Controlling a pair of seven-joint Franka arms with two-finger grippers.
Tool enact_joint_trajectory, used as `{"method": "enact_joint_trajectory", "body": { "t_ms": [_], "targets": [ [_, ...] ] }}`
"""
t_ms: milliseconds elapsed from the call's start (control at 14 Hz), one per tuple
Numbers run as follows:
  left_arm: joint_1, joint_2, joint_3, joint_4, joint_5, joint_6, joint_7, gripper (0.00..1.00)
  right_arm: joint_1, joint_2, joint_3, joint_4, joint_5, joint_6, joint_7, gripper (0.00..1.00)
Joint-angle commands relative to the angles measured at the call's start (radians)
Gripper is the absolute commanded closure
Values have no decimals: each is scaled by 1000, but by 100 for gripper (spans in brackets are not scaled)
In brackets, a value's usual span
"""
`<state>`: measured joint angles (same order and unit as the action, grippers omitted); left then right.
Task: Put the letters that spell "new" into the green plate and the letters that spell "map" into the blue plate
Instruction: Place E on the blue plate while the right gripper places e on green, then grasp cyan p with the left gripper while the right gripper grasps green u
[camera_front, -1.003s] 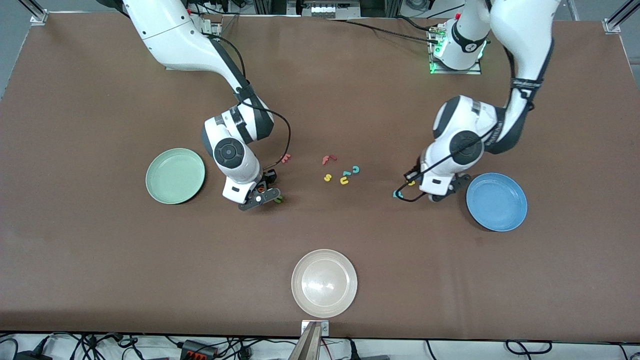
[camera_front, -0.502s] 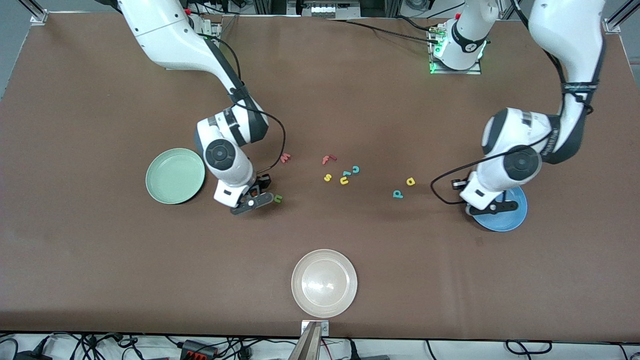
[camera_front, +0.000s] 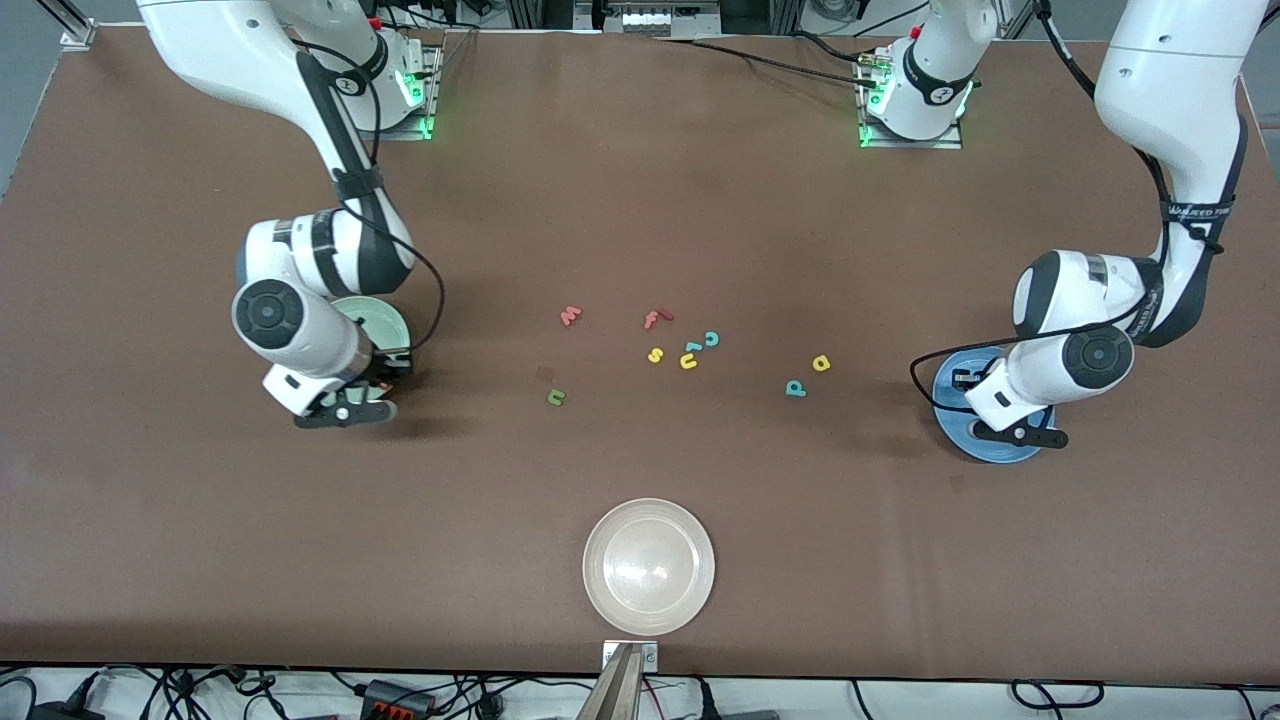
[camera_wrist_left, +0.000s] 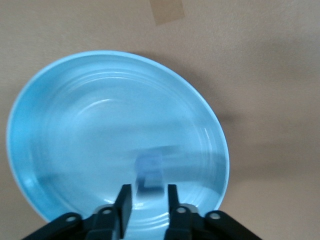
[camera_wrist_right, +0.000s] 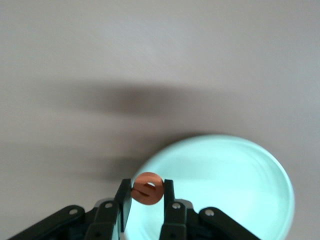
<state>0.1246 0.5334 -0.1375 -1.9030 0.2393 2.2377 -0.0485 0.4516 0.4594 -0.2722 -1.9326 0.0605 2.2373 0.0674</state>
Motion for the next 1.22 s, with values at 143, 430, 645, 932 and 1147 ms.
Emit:
{"method": "enact_joint_trajectory", "body": {
  "t_ms": [143, 430, 645, 932, 1147],
  "targets": [
    [6, -36, -57, 30, 25, -18, 19, 0, -8, -45, -22, -72, -1, -148, 18, 98],
    [-26, -23, -180, 146, 28, -102, 66, 0, -45, 8, -22, -80, -1, -98, 18, 95],
    [-106, -13, -212, 134, 25, -101, 238, 0, -44, 13, -22, -68, 2, -97, 20, 0],
    [-210, 9, -212, 122, 29, -93, 485, 0, -1, 2, -12, 12, 7, -96, 6, 0],
    [-241, 33, -212, 118, 32, -78, 674, 0, 119, 82, -12, 180, 16, -93, 3, 0]
  ]
}}
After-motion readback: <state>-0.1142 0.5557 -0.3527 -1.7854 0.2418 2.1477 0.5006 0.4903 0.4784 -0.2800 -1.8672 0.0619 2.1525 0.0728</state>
